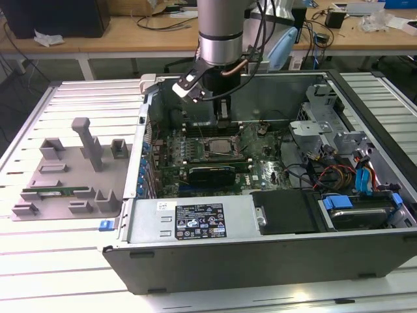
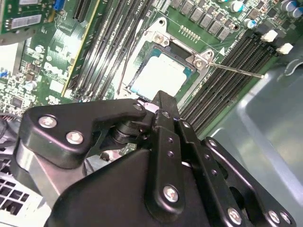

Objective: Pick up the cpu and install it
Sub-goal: 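Place the cpu into insertion slot, then close the cpu cover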

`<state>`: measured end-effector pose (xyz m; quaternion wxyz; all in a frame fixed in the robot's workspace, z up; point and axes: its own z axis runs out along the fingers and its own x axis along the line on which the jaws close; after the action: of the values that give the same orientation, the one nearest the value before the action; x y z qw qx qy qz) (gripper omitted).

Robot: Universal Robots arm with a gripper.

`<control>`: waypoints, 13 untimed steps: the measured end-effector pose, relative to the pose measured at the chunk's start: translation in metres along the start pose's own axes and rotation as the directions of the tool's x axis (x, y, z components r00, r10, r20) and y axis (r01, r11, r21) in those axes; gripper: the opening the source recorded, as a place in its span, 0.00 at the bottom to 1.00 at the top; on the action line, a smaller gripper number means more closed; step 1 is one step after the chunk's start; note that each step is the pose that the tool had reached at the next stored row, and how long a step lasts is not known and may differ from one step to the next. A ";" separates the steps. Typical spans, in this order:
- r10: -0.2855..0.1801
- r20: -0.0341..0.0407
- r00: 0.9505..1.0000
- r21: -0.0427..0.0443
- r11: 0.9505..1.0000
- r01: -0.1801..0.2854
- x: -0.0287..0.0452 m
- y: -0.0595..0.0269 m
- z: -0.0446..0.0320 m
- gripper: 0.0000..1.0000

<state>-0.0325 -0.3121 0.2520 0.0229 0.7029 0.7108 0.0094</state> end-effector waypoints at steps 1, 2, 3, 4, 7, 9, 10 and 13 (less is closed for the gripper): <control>0.000 0.001 1.000 0.000 1.000 0.000 0.0000 0.0000 -0.0013 0.11; 0.000 0.001 1.000 0.000 1.000 0.000 0.0000 0.0001 -0.0014 0.11; 0.000 0.001 1.000 0.000 1.000 0.000 0.0000 0.0001 -0.0015 0.11; 0.000 0.001 1.000 0.000 1.000 0.000 0.0000 0.0000 -0.0015 0.11; 0.000 0.002 1.000 0.000 1.000 0.000 0.0000 0.0000 -0.0015 0.11; 0.000 0.002 1.000 0.000 1.000 0.000 0.0000 0.0000 -0.0015 0.11; 0.000 0.002 1.000 0.000 1.000 0.000 0.0000 0.0000 -0.0015 0.11; 0.000 0.002 1.000 0.000 1.000 0.000 0.0000 0.0001 -0.0015 0.11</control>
<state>-0.0326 -0.3121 0.2535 0.0237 0.7029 0.7108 0.0086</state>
